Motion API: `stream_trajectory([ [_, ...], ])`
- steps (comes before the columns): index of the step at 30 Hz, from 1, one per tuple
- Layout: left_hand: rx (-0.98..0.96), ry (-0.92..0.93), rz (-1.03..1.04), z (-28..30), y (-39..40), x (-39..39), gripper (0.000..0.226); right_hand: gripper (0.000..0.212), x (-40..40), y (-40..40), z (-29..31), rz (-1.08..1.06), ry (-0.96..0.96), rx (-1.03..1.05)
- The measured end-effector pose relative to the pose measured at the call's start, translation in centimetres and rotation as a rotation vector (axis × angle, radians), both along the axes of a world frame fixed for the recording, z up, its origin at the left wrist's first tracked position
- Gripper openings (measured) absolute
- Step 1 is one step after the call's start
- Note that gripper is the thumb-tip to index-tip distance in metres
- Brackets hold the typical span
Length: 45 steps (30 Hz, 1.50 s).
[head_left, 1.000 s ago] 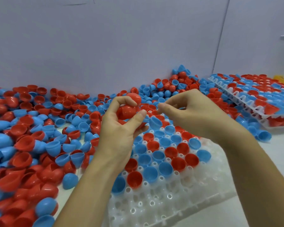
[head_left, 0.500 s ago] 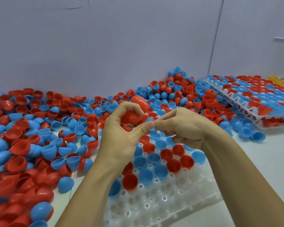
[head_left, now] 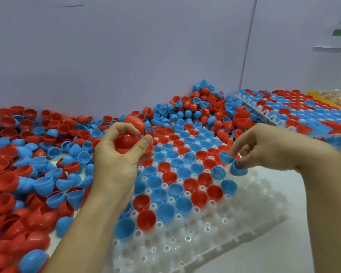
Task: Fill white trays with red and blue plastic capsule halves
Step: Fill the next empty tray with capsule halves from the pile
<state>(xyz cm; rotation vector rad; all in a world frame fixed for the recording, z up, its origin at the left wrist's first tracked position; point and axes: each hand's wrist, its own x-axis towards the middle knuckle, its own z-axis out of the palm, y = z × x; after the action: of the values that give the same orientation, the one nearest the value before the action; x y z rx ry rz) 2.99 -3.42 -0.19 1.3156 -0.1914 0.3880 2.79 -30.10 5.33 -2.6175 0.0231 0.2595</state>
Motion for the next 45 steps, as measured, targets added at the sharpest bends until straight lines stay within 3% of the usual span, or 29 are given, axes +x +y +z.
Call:
stream_trajectory([
  [6,-0.005,0.008,-0.017,-0.1,0.0,0.0,0.017,0.023,0.3,-0.2,-1.1,-0.017,0.204,-0.199],
  [14,0.011,0.009,-0.013,-0.1,-0.1,-0.1,0.015,0.026,1.1,-0.2,-1.4,-0.009,0.153,-0.141],
  [19,-0.101,0.059,-0.086,0.2,-0.2,-0.2,0.014,0.024,1.2,-0.1,-1.6,0.009,0.168,-0.13],
  [22,-0.186,0.106,-0.167,0.3,-0.3,-0.2,0.012,0.019,0.8,0.5,-0.7,0.064,0.019,-0.079],
  [24,-0.218,0.129,-0.215,0.3,-0.4,-0.2,0.009,0.004,0.4,2.4,0.0,0.121,-0.152,0.077],
  [26,-0.202,0.128,-0.231,0.1,-0.6,-0.2,0.01,0.032,0.1,5.4,0.3,0.215,-0.254,0.248],
  [28,-0.161,0.113,-0.24,0.1,-0.9,-0.3,0.01,0.045,-0.1,8.2,-0.1,0.303,-0.31,0.326],
  [32,-0.109,0.114,-0.247,0.1,-1.0,-0.4,0.005,0.018,0.3,11.2,-1.6,0.303,-0.525,0.309],
  [34,-0.101,0.126,-0.206,0.1,-0.9,-0.3,0.006,0.009,0.6,11.3,-1.9,0.292,-0.544,0.332],
  [39,-0.177,0.22,0.019,-0.1,-0.1,0.2,0.018,0.009,1.8,8.1,-2.3,0.07,-0.267,0.533],
  [42,-0.2,0.255,0.067,-0.1,0.1,0.3,0.017,0.006,3.1,5.9,-3.1,-0.358,-0.386,0.945],
  [45,-0.205,0.284,0.067,-0.3,0.0,0.4,0.019,0.022,4.8,5.9,-3.2,-0.729,-0.544,1.341],
])
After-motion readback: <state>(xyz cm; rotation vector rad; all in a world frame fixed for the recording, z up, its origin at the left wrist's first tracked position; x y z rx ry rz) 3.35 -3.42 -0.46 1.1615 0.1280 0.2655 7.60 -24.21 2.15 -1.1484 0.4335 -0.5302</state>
